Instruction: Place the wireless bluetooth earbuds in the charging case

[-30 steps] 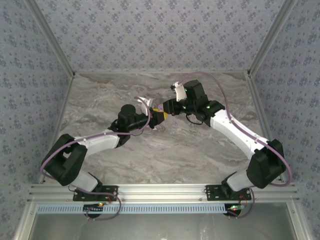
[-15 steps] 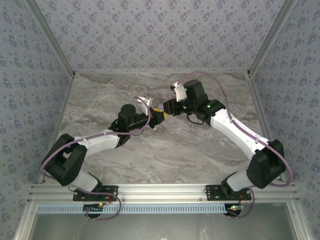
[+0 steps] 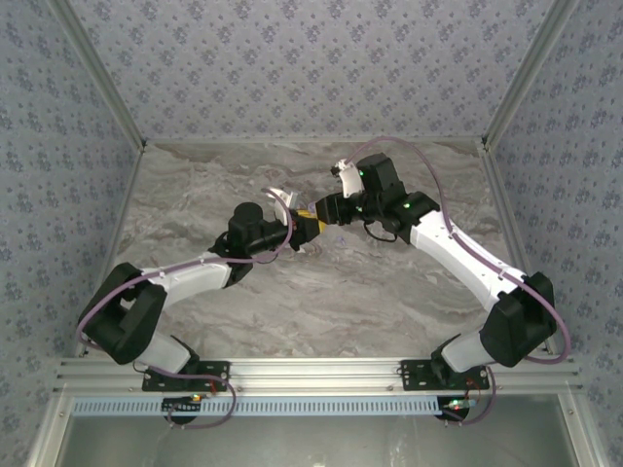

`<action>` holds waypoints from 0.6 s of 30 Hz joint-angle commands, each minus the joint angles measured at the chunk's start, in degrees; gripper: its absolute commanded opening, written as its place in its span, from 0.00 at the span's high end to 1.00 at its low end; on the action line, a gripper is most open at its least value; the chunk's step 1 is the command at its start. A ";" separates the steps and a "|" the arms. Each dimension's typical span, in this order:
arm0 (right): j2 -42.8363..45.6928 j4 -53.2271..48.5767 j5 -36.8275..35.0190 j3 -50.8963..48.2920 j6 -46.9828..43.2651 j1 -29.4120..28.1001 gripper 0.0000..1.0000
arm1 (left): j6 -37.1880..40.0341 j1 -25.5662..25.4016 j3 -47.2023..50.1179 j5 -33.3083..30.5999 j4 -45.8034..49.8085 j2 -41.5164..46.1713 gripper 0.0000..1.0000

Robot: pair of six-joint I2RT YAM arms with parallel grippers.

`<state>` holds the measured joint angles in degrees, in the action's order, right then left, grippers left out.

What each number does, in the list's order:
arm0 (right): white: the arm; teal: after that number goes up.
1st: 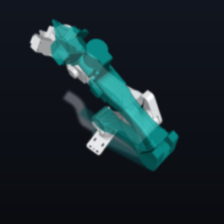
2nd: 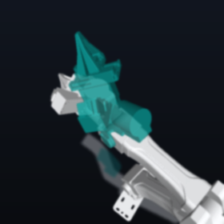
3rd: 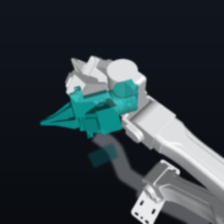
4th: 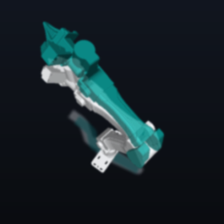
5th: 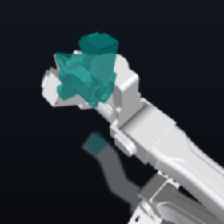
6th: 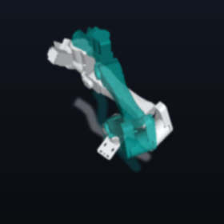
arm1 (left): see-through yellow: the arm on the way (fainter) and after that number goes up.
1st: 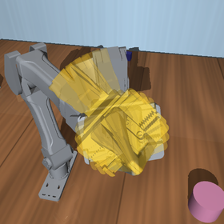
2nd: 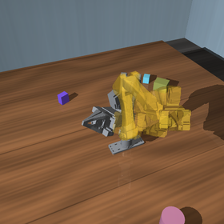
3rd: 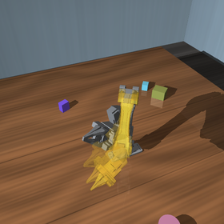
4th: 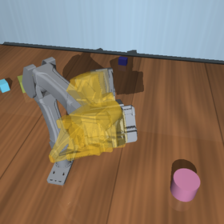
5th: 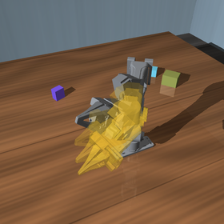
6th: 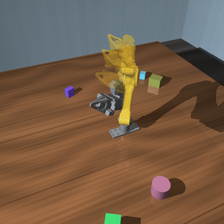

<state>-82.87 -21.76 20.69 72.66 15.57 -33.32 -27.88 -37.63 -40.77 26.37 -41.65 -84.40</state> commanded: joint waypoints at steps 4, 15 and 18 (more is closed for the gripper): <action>1.37 -2.69 -2.25 3.38 -1.24 -0.70 0.56 | 4.80 -0.78 -1.10 1.58 2.44 2.88 0.90; 1.18 -6.32 -7.07 5.34 -2.30 -1.32 0.51 | 7.99 -1.35 -1.39 0.07 6.44 4.32 0.90; 1.50 -6.70 -10.74 5.23 -2.00 -1.15 0.49 | 8.83 -1.39 -1.28 -0.77 7.75 5.23 0.90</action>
<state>-82.87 -26.28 14.13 76.05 14.06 -34.22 -21.02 -38.70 -40.77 26.09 -34.63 -81.60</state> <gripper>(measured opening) 0.504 0.205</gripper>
